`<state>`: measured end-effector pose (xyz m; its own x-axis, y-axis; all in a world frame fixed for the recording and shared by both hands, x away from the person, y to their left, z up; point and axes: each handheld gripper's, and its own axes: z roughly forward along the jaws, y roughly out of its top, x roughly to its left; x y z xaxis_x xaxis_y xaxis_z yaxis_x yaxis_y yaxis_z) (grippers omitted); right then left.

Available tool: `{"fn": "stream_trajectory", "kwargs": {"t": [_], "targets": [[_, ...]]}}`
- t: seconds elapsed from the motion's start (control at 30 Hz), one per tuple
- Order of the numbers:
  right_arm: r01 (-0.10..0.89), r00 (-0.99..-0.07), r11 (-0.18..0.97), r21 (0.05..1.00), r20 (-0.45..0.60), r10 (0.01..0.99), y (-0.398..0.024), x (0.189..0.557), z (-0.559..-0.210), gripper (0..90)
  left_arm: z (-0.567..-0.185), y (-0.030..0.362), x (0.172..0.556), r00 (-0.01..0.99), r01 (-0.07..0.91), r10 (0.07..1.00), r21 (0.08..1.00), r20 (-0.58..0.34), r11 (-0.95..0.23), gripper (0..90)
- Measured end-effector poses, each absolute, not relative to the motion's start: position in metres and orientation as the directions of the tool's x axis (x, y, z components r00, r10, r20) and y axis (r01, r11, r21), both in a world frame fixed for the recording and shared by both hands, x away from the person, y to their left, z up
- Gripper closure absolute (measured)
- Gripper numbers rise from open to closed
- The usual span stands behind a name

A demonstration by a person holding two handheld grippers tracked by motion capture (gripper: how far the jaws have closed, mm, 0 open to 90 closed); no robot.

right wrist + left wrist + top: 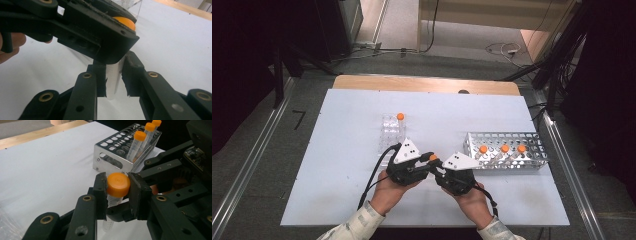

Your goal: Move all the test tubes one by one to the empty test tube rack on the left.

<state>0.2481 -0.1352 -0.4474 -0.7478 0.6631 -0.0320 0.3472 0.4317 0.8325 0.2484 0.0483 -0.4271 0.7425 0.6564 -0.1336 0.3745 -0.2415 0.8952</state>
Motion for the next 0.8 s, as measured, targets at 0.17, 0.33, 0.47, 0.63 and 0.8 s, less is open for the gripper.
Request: {"fn": "stream_trajectory", "kwargs": {"t": [0.17,0.33,0.47,0.63,0.8], "targets": [[0.356,-0.749,0.413,0.838,-0.009,0.663,-0.138,0.247,-0.445,50.7,-0.423,0.053,0.251,0.731,0.380,0.667,0.897,-0.144,-0.223,70.2],[0.356,-0.754,0.405,0.842,0.002,0.657,-0.146,0.242,-0.441,37.0,-0.417,0.059,0.255,0.716,0.381,0.682,0.903,-0.150,-0.201,70.3],[0.355,-0.748,0.398,0.846,0.002,0.664,-0.158,0.237,-0.439,33.8,-0.412,0.065,0.260,0.701,0.384,0.696,0.905,-0.157,-0.182,70.2],[0.357,-0.733,0.375,0.855,0.008,0.680,-0.173,0.232,-0.434,33.8,-0.406,0.071,0.267,0.683,0.392,0.711,0.906,-0.168,-0.162,70.2],[0.352,-0.720,0.354,0.866,0.008,0.694,-0.185,0.228,-0.430,33.3,-0.401,0.072,0.273,0.671,0.390,0.723,0.908,-0.165,-0.155,70.2]]}}
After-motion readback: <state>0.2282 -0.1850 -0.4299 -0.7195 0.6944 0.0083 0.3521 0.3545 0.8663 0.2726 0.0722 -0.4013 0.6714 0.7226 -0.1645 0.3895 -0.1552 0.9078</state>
